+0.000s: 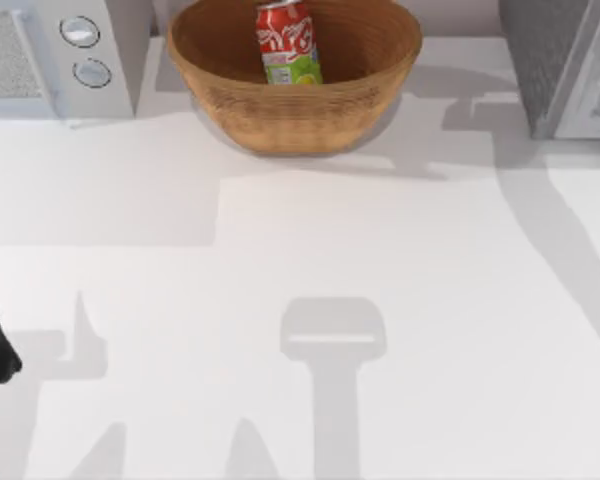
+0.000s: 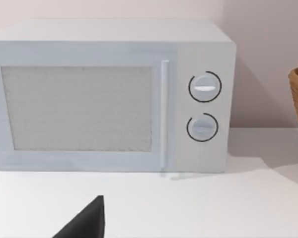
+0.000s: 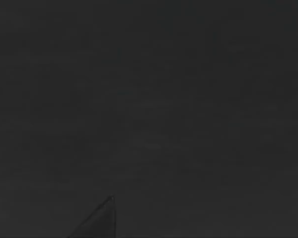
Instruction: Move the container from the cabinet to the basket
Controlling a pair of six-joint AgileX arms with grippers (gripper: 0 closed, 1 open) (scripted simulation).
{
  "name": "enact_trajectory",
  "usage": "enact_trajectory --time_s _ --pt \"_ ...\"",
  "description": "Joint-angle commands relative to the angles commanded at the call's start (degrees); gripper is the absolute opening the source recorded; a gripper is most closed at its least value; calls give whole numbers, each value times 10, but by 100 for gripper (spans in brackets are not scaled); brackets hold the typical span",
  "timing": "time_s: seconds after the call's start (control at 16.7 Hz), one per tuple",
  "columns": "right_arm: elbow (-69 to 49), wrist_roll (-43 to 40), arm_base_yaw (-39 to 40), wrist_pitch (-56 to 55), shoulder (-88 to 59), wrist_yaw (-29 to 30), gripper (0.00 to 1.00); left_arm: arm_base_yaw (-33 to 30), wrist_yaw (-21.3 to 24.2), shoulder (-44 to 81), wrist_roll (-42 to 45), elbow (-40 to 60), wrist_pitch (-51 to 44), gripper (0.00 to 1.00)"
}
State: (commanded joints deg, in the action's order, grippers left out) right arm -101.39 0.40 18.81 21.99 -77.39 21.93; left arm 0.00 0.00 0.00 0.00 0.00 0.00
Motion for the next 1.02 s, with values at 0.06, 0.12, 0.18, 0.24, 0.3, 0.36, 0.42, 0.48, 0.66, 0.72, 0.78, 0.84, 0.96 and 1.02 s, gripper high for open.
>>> enact_trajectory --time_s 0.06,0.12,0.18,0.24,0.3,0.36,0.42,0.48,0.66,0.72,0.78,0.84,0.96,1.02 --pt "24 0 -5 -6 19 -4 100 0 0 0 0 0 0 100" --pt "54 0 -11 -13 41 -10 100 0 0 0 0 0 0 100" --pt "89 0 -17 -21 67 -17 100 0 0 0 0 0 0 100" --pt "129 0 -24 -29 96 -25 100 0 0 0 0 0 0 100" --pt "174 -1 -32 -38 128 -33 100 0 0 0 0 0 0 100" --pt "221 -1 -40 -48 163 -43 100 0 0 0 0 0 0 100" --pt "272 -1 -49 -58 199 -54 100 0 0 0 0 0 0 100" --pt "325 -1 -58 -69 237 -65 100 0 0 0 0 0 0 100" --pt "491 -2 -87 -102 360 -101 100 0 0 0 0 0 0 100" --pt "548 -2 -97 -114 403 -114 100 0 0 0 0 0 0 100" --pt "604 -3 -107 -125 445 -126 100 0 0 0 0 0 0 100" --pt "660 -3 -117 -137 487 -139 100 0 0 0 0 0 0 100" --pt "765 -3 -137 -159 567 -162 100 0 0 0 0 0 0 100" --pt "813 -3 -146 -170 605 -173 100 0 0 0 0 0 0 100"
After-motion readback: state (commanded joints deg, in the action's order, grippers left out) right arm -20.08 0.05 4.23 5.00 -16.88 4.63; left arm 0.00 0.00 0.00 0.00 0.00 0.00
